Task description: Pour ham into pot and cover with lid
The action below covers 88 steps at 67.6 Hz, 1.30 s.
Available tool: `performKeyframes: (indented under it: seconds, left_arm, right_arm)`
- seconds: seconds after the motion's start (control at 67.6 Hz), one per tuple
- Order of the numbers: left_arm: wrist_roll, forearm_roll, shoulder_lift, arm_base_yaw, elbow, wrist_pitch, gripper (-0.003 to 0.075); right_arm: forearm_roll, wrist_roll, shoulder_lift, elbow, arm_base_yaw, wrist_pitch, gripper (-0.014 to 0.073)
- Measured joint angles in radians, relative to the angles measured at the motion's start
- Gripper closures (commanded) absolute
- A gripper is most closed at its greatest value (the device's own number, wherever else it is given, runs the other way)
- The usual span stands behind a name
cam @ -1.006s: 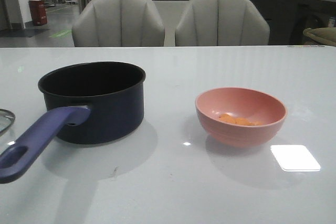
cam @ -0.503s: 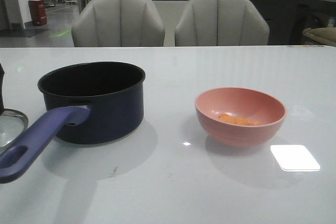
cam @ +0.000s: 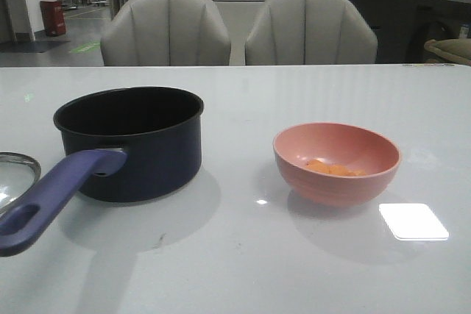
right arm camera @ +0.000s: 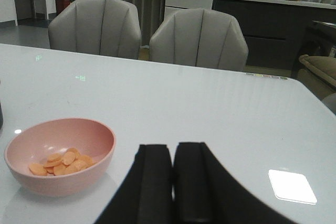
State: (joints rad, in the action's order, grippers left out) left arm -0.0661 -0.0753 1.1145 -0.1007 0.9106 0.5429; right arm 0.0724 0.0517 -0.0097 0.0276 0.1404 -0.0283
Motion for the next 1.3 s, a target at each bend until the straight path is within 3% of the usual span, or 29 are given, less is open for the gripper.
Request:
performKeyframes:
  seconds: [0.34, 0.651, 0.843, 1.02, 1.301]
  left_arm:
    - [-0.002, -0.024, -0.487, -0.154, -0.305, -0.096, 0.0103]
    - [-0.002, -0.043, -0.885, -0.184, -0.545, -0.137, 0.0103]
    - [-0.002, -0.055, -0.976, -0.184, -0.614, -0.143, 0.0103]
    - [-0.002, -0.055, -0.98, -0.184, -0.619, -0.15, 0.0103]
    - [-0.002, -0.055, -0.98, -0.184, -0.619, -0.157, 0.0103]
  right_arm:
    - [0.0, 0.0, 0.0, 0.0, 0.0, 0.0, 0.0432]
    - [0.0, 0.0, 0.0, 0.0, 0.0, 0.0, 0.0432]
    - [0.0, 0.0, 0.0, 0.0, 0.0, 0.006, 0.0432]
    - [-0.002, 0.033, 0.0, -0.015, 0.0, 0.1, 0.0432]
    - [-0.006, 0.041, 0.209, -0.325, 0.0, -0.259, 0.0432]
